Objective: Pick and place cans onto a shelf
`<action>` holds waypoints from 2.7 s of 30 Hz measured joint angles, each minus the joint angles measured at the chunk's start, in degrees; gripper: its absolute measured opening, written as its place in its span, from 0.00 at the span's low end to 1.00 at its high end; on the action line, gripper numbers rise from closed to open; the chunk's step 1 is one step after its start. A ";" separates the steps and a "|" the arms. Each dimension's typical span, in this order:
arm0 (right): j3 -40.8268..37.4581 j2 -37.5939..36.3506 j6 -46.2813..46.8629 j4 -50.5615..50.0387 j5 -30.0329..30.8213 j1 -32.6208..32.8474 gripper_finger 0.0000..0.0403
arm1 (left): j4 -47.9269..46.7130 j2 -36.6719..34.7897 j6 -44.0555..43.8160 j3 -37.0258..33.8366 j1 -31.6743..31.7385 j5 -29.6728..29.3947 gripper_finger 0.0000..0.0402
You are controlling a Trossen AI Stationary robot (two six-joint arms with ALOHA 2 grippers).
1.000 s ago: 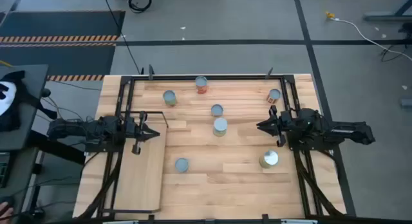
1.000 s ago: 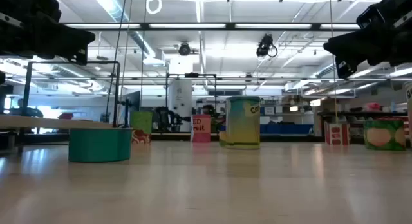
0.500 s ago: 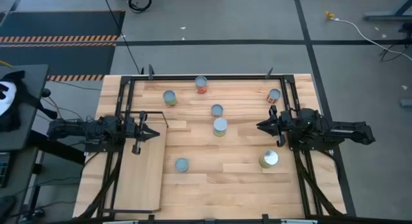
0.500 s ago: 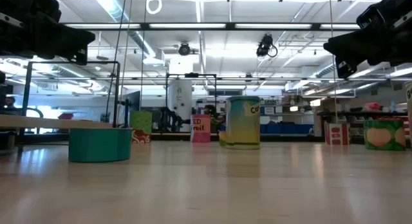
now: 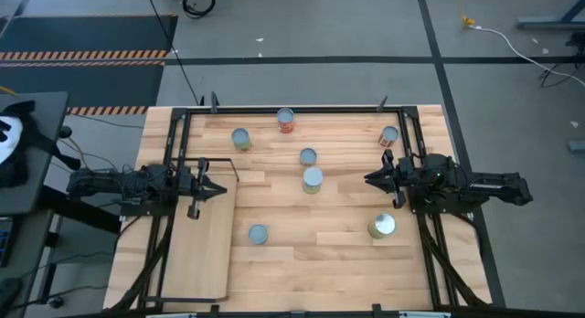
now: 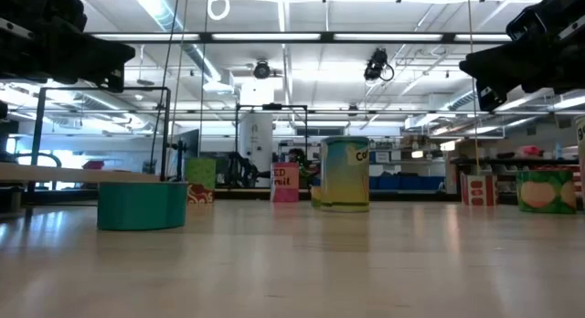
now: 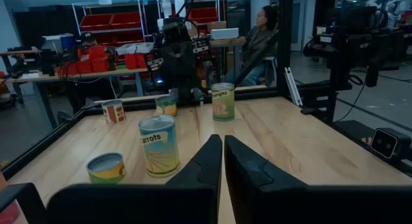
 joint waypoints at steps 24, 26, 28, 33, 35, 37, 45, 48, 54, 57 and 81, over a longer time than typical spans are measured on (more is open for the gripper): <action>0.00 0.01 -0.02 0.01 0.02 0.01 0.16 | 0.01 0.00 0.00 0.01 0.02 0.00 0.06; 0.00 0.01 -0.02 0.01 -0.01 -0.01 0.16 | 0.01 0.01 0.00 -0.01 0.02 -0.01 0.06; 0.00 -0.01 -0.01 0.00 0.01 0.00 0.16 | 0.20 -0.01 -1.73 0.01 0.02 0.11 0.06; -0.01 -0.01 0.01 0.01 0.01 -0.01 0.16 | 3.31 0.04 -7.50 0.00 0.03 0.34 0.06; 0.00 -0.01 -0.01 -0.02 0.01 0.01 0.16 | 5.73 -0.02 -7.12 0.01 0.02 0.32 0.06; 0.00 0.01 -0.02 -0.02 0.02 0.00 0.16 | 7.22 0.05 -9.68 0.57 0.02 0.35 0.06; 0.00 -0.01 0.00 0.20 0.02 0.01 0.16 | -10.97 13.91 -27.23 22.56 -0.09 -2.92 0.02; 0.00 -0.01 0.00 0.37 0.00 -0.01 0.16 | -22.17 23.73 -30.70 35.28 -0.09 -5.64 0.02; 0.00 -0.01 0.00 0.40 0.01 0.00 0.16 | -44.93 44.37 -34.85 60.67 3.20 -18.16 0.02; 0.00 -0.01 0.01 0.50 0.00 -0.01 0.16 | -53.92 54.19 -34.66 71.05 8.65 -20.22 0.02; 0.00 -0.01 -0.02 0.48 0.02 0.01 0.16 | -66.18 89.31 -27.28 78.70 45.98 -3.02 0.61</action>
